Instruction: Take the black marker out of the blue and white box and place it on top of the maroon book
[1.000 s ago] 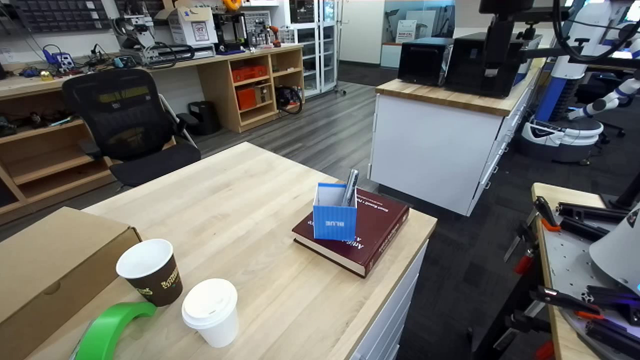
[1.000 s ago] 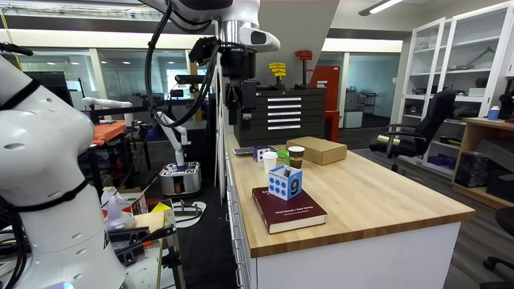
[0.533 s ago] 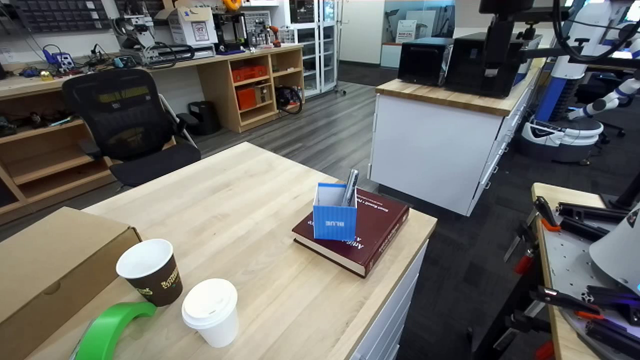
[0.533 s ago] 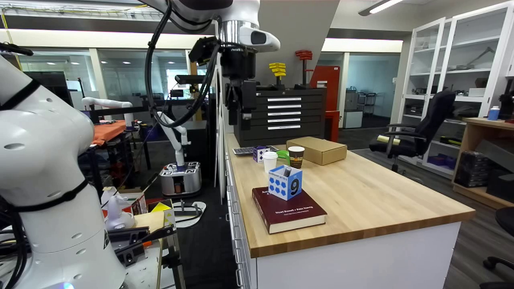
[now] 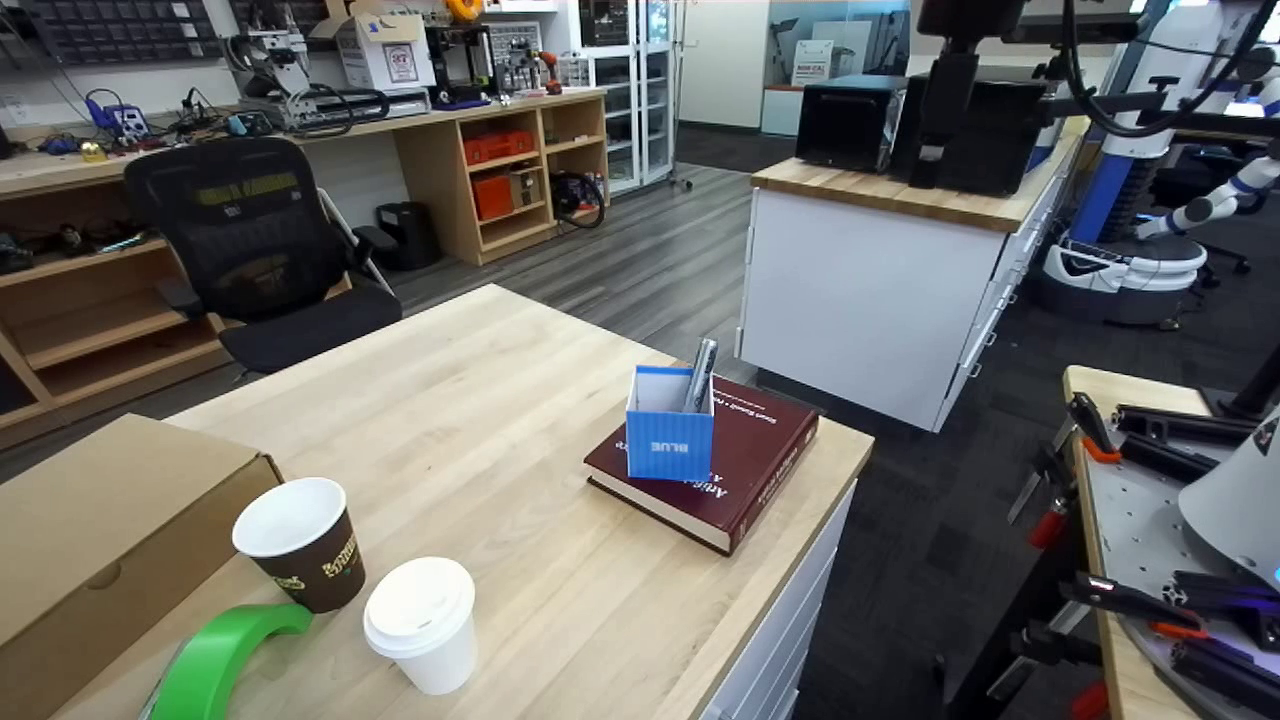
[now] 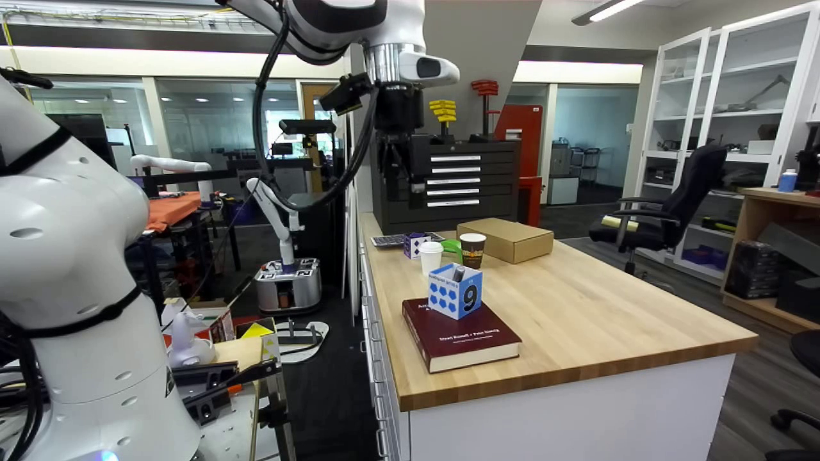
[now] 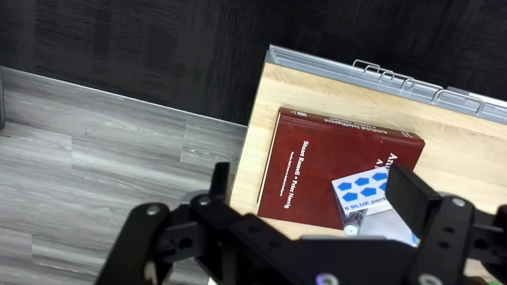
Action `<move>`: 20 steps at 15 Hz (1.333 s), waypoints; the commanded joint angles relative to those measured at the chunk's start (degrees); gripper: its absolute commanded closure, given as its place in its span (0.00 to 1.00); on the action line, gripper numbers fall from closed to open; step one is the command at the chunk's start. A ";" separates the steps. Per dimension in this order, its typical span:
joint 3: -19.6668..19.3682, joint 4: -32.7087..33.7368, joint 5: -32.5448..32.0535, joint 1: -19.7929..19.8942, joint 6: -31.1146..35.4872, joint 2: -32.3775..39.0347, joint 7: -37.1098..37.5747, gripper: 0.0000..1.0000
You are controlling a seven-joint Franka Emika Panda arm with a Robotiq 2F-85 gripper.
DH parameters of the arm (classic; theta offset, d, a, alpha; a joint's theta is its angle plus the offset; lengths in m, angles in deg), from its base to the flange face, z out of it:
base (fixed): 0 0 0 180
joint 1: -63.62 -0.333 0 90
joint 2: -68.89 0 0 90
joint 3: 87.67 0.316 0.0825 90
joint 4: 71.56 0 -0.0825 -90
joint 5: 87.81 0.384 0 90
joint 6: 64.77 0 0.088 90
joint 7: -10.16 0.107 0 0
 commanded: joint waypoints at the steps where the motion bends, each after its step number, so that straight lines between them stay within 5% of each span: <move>1: 0.55 3.09 1.14 -1.16 4.28 5.48 -0.70 0.00; 11: 4.79 12.77 0.87 -5.42 5.37 18.32 -2.91 0.00; 20: 5.12 11.86 0.21 -5.32 6.35 18.14 -1.63 0.00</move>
